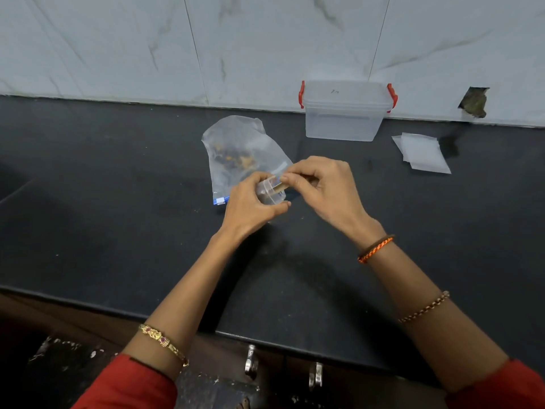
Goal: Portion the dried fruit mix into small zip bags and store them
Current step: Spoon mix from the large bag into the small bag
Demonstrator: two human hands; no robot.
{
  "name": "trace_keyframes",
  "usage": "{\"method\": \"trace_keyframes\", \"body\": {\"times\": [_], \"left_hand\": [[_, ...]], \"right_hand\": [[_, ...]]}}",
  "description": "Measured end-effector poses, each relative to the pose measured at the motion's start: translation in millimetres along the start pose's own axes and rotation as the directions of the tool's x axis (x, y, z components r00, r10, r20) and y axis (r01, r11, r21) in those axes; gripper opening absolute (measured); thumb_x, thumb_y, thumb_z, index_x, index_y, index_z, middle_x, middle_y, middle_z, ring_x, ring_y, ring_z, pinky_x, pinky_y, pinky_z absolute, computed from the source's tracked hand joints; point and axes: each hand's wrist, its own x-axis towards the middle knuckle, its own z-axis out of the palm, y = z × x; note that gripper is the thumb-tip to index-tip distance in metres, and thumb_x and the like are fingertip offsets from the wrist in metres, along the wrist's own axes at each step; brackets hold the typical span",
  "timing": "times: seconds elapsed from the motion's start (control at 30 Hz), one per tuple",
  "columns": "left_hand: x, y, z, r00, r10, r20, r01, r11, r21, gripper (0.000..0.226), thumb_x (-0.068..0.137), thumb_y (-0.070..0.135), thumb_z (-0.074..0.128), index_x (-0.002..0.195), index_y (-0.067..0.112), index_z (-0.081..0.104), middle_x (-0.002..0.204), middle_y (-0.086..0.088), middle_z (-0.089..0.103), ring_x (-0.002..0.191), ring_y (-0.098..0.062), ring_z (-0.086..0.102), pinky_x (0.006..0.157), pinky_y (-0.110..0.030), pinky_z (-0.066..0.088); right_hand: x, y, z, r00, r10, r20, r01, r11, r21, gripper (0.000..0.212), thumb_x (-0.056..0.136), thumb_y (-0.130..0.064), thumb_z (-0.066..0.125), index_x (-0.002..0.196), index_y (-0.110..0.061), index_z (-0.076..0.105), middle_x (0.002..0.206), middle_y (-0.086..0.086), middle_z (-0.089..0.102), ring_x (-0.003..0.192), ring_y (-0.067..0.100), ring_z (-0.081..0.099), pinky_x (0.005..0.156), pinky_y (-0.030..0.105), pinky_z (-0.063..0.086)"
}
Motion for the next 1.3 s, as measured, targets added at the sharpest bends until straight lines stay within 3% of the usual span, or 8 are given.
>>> {"method": "trace_keyframes", "body": {"times": [0.17, 0.3, 0.43, 0.6, 0.77, 0.9, 1.03, 1.3], "left_hand": [[-4, -2, -11, 0.998, -0.042, -0.052, 0.040, 0.999, -0.033, 0.051, 0.055, 0.033, 0.070, 0.102, 0.017, 0.061, 0.085, 0.007, 0.066, 0.079, -0.009, 0.061, 0.070, -0.020, 0.048], [-5, -4, -27, 0.976, 0.006, -0.219, 0.010, 0.997, 0.076, 0.062, 0.053, 0.034, 0.072, 0.111, 0.014, 0.062, 0.091, 0.005, 0.062, 0.084, -0.014, 0.060, 0.075, -0.024, 0.049], [4, -9, -36, 0.964, 0.009, -0.265, 0.068, 0.958, 0.279, 0.048, 0.068, 0.021, 0.075, 0.113, 0.013, 0.060, 0.100, -0.005, 0.067, 0.093, -0.027, 0.061, 0.076, -0.035, 0.050], [14, -17, -32, 0.984, -0.001, -0.179, 0.092, 0.862, 0.498, 0.045, 0.076, 0.013, 0.066, 0.120, 0.015, 0.055, 0.106, -0.012, 0.066, 0.096, -0.035, 0.058, 0.071, -0.032, 0.040], [18, -24, -35, 0.953, -0.042, -0.301, 0.145, 0.933, 0.329, 0.035, 0.078, 0.015, 0.062, 0.114, 0.017, 0.059, 0.093, -0.010, 0.068, 0.089, -0.032, 0.060, 0.067, -0.028, 0.036], [23, -27, -36, 0.941, -0.023, -0.339, 0.134, 0.942, 0.309, 0.037, 0.081, 0.014, 0.059, 0.118, 0.018, 0.058, 0.093, -0.011, 0.069, 0.089, -0.032, 0.061, 0.067, -0.029, 0.039], [23, -26, -36, 0.950, -0.029, -0.311, 0.122, 0.952, 0.281, 0.041, 0.081, 0.012, 0.059, 0.121, 0.019, 0.056, 0.097, -0.011, 0.068, 0.091, -0.033, 0.060, 0.069, -0.033, 0.042], [22, -30, -49, 0.935, -0.231, -0.269, 0.267, 0.958, 0.103, 0.039, 0.071, 0.023, 0.074, 0.107, 0.015, 0.061, 0.094, -0.002, 0.063, 0.096, -0.025, 0.060, 0.077, -0.027, 0.041]], "right_hand": [[3, 17, -17, 0.880, -0.458, -0.123, 0.440, 0.886, -0.149, 0.016, 0.083, -0.016, 0.065, 0.078, -0.003, 0.073, 0.069, 0.007, 0.069, 0.061, 0.014, 0.058, 0.059, 0.022, 0.046], [-3, 20, -25, 0.927, 0.129, -0.352, -0.046, 0.971, 0.235, 0.011, 0.084, -0.016, 0.066, 0.075, -0.016, 0.071, 0.057, -0.019, 0.062, 0.053, -0.002, 0.053, 0.053, 0.011, 0.043], [-7, 31, -21, 0.672, 0.731, -0.120, -0.555, 0.604, 0.571, 0.019, 0.086, -0.017, 0.065, 0.068, -0.011, 0.065, 0.055, 0.000, 0.056, 0.039, -0.001, 0.048, 0.040, 0.012, 0.040], [-21, 37, -9, 0.540, 0.840, 0.056, -0.728, 0.432, 0.531, 0.021, 0.085, -0.017, 0.067, 0.067, -0.007, 0.063, 0.058, 0.004, 0.055, 0.034, -0.001, 0.047, 0.039, 0.010, 0.041], [-20, 36, 11, 0.519, 0.852, 0.071, -0.725, 0.395, 0.564, 0.013, 0.085, -0.010, 0.065, 0.082, 0.002, 0.066, 0.063, 0.005, 0.058, 0.046, 0.002, 0.057, 0.047, 0.012, 0.051], [-17, 29, 34, 0.534, 0.845, 0.000, -0.748, 0.473, 0.465, 0.008, 0.083, -0.005, 0.065, 0.085, 0.003, 0.068, 0.061, 0.002, 0.063, 0.054, 0.008, 0.062, 0.059, 0.021, 0.058], [-8, 17, 54, 0.712, 0.685, -0.155, -0.666, 0.729, 0.160, 0.012, 0.083, -0.015, 0.063, 0.075, -0.006, 0.065, 0.065, 0.007, 0.068, 0.068, 0.022, 0.068, 0.072, 0.033, 0.054], [-4, 5, 73, 0.908, 0.418, -0.021, -0.415, 0.895, -0.161, 0.022, 0.092, -0.016, 0.052, 0.077, -0.001, 0.058, 0.064, 0.009, 0.056, 0.062, 0.024, 0.053, 0.069, 0.039, 0.049]]}}
